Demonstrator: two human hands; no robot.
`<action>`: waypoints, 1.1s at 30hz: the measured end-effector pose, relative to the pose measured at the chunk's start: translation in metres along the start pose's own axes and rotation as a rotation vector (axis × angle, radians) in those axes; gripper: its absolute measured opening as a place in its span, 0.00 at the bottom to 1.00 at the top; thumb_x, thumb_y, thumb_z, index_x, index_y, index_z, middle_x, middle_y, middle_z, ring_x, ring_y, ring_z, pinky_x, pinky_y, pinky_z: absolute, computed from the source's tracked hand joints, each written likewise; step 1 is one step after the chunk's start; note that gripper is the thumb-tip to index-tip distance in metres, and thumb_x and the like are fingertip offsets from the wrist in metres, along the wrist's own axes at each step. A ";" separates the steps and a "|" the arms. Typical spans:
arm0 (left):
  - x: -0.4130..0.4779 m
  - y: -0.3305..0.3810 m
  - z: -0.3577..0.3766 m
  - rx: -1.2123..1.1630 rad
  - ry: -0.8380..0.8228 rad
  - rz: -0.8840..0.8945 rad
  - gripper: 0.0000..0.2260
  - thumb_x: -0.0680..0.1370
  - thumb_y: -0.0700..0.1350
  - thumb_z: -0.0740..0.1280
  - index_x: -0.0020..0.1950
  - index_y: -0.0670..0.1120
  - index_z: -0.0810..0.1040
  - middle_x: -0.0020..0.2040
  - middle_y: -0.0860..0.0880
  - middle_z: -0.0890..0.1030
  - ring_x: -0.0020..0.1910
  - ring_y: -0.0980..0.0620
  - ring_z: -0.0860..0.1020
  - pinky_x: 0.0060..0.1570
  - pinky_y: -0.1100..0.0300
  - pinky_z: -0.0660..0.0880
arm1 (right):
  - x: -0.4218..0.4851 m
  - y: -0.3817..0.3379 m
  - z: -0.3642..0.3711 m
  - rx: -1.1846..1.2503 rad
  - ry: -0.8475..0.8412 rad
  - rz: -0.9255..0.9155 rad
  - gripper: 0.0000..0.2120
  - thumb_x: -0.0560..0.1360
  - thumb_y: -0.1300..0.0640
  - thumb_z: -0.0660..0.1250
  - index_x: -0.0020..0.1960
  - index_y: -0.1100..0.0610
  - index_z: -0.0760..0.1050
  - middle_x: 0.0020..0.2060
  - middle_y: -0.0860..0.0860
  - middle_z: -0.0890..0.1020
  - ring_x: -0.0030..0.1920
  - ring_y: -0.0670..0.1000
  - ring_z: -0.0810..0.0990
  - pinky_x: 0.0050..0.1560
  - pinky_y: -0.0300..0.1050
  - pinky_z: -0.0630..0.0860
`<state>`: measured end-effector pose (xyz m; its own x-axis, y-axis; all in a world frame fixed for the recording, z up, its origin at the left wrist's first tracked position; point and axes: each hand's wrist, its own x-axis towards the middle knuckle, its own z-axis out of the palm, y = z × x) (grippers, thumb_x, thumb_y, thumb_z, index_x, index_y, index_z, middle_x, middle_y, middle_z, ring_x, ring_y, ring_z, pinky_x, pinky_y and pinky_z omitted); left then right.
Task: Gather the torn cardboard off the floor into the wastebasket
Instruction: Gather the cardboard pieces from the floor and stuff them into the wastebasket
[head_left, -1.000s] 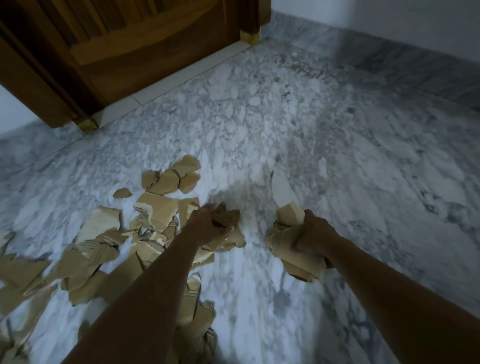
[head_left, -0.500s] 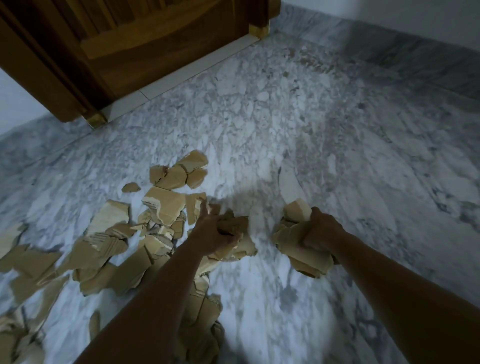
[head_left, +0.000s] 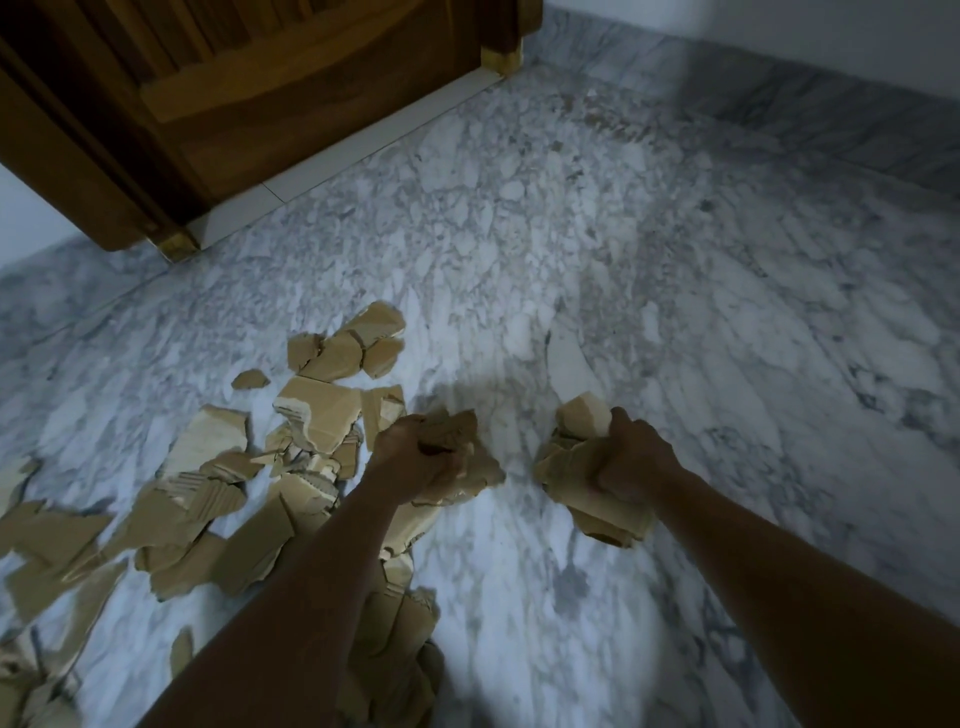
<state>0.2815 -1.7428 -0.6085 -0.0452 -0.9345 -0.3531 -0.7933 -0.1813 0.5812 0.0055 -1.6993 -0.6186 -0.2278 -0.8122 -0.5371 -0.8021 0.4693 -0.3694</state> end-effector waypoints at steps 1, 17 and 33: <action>-0.002 0.002 -0.004 -0.050 0.031 -0.028 0.15 0.69 0.44 0.77 0.54 0.46 0.83 0.42 0.51 0.83 0.45 0.53 0.80 0.41 0.68 0.72 | -0.004 0.000 0.001 0.011 0.022 -0.015 0.35 0.71 0.55 0.74 0.71 0.54 0.59 0.62 0.58 0.72 0.61 0.62 0.75 0.56 0.51 0.73; -0.082 0.240 -0.052 -0.663 -0.460 0.275 0.06 0.77 0.46 0.71 0.52 0.47 0.84 0.49 0.44 0.86 0.47 0.46 0.84 0.46 0.54 0.80 | -0.164 0.008 -0.132 1.283 0.145 -0.058 0.37 0.60 0.53 0.85 0.65 0.59 0.76 0.56 0.55 0.85 0.53 0.56 0.85 0.54 0.57 0.83; -0.358 0.527 0.077 -0.470 -0.897 0.680 0.11 0.80 0.44 0.63 0.38 0.46 0.77 0.37 0.47 0.78 0.36 0.49 0.74 0.44 0.54 0.70 | -0.449 0.264 -0.249 1.494 0.888 0.009 0.35 0.64 0.52 0.79 0.69 0.50 0.74 0.59 0.58 0.83 0.58 0.64 0.82 0.55 0.63 0.80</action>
<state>-0.1673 -1.4798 -0.2326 -0.9164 -0.3724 -0.1470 -0.1565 -0.0048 0.9877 -0.2418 -1.2967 -0.2860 -0.8485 -0.4952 -0.1867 0.2437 -0.0524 -0.9684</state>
